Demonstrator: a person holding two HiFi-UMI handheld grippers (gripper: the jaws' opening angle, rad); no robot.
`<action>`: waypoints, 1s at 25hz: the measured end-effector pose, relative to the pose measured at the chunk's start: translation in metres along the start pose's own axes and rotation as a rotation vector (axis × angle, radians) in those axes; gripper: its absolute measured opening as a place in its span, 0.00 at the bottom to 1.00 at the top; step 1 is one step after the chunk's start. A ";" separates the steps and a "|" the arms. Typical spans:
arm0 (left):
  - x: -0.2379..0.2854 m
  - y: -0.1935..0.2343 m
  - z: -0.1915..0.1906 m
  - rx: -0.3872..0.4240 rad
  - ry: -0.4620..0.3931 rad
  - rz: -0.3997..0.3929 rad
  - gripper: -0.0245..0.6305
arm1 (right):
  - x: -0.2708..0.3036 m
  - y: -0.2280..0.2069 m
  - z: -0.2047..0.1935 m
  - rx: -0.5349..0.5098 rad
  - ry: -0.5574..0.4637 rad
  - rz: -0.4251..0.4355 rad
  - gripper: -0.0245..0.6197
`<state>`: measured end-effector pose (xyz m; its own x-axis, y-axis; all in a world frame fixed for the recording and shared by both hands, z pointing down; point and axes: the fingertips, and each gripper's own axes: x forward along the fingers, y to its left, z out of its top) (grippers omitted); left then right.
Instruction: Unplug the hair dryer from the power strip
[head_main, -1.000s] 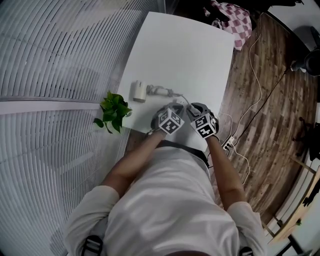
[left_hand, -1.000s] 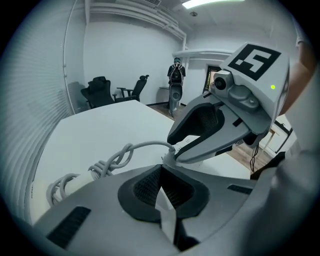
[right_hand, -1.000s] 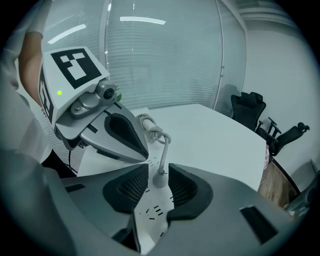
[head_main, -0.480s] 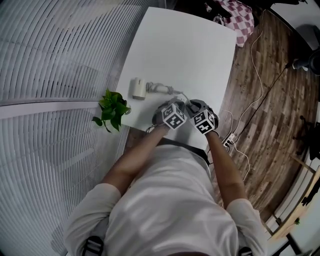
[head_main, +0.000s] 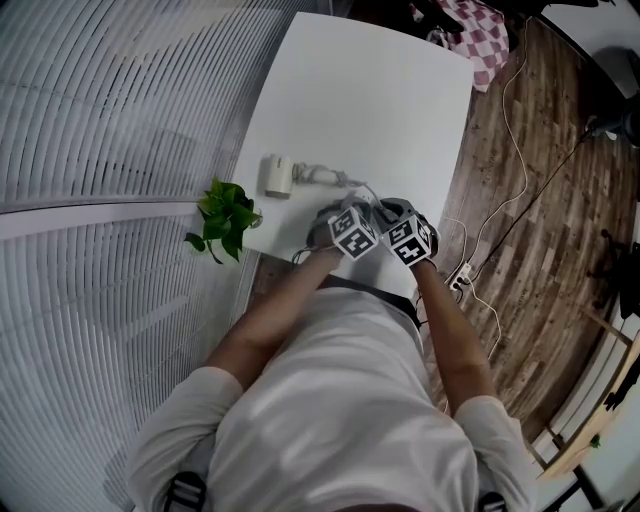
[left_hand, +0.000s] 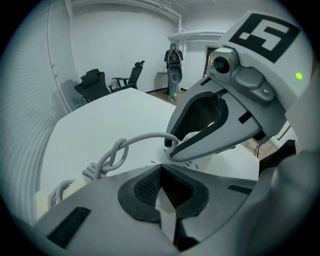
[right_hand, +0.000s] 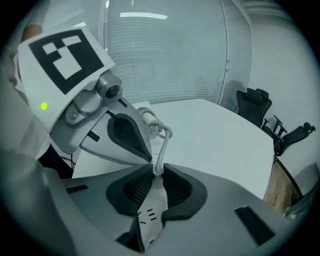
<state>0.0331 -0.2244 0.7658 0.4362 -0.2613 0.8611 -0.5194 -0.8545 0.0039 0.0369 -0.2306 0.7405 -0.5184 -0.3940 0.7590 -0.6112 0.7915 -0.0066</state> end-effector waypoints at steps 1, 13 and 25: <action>0.000 0.000 0.000 0.006 0.006 -0.002 0.08 | -0.001 0.000 0.001 0.005 -0.006 0.001 0.17; 0.004 -0.005 -0.004 0.067 0.053 0.000 0.08 | -0.005 0.001 0.000 0.041 -0.079 0.036 0.14; 0.003 -0.006 -0.003 0.071 0.075 -0.006 0.08 | -0.011 0.004 0.003 0.062 -0.115 0.056 0.14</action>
<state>0.0352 -0.2189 0.7695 0.3813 -0.2240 0.8969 -0.4624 -0.8863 -0.0248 0.0383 -0.2241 0.7302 -0.6157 -0.4041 0.6765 -0.6136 0.7845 -0.0898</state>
